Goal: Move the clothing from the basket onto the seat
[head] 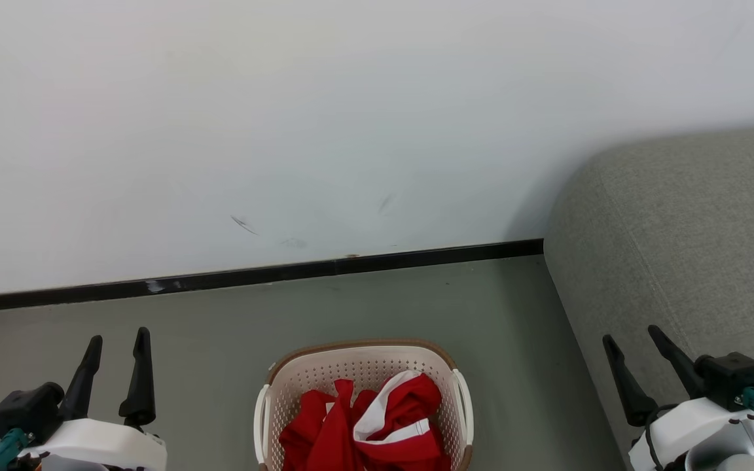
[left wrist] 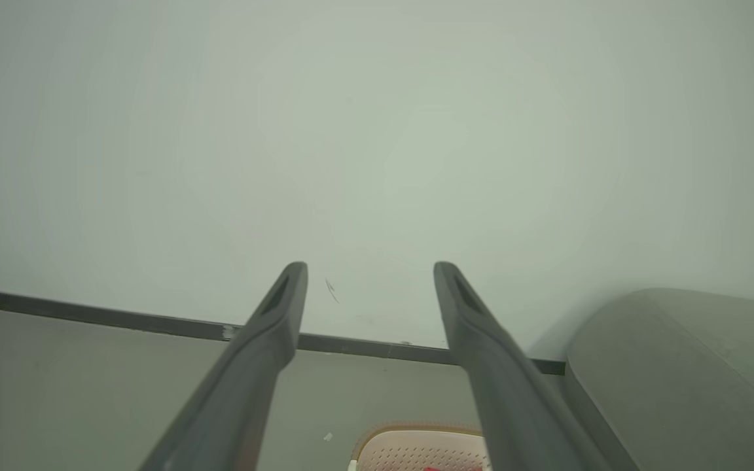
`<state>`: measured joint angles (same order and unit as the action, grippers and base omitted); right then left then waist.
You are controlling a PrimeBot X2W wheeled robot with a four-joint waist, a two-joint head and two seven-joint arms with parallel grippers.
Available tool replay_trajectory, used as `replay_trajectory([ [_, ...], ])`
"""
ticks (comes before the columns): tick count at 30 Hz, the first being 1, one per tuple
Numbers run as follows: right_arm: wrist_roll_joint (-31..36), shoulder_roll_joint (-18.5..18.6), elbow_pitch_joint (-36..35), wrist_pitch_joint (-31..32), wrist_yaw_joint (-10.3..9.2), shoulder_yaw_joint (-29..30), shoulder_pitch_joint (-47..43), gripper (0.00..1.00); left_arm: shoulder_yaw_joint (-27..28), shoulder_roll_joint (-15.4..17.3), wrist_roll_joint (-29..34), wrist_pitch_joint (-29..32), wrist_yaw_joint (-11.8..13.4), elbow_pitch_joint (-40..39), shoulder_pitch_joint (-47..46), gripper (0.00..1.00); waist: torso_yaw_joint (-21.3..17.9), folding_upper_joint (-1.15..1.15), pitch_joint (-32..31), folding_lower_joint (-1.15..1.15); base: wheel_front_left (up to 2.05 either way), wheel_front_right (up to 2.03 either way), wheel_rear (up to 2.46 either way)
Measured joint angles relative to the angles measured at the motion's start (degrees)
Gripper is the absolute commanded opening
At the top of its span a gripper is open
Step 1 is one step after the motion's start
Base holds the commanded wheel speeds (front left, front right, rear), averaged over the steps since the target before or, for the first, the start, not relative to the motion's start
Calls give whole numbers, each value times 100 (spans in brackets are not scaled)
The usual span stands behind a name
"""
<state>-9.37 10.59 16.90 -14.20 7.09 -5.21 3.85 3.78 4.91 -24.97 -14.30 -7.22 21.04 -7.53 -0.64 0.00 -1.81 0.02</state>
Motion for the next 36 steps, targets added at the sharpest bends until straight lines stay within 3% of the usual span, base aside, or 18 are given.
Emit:
replay_trajectory([
  [36, 136, -227, -337, 0, 0, 168, -126, 100, -1211, -146, -24, 0, 0, 265, -124, 100, -441, 0, 757, -1, 0, 0, 0],
])
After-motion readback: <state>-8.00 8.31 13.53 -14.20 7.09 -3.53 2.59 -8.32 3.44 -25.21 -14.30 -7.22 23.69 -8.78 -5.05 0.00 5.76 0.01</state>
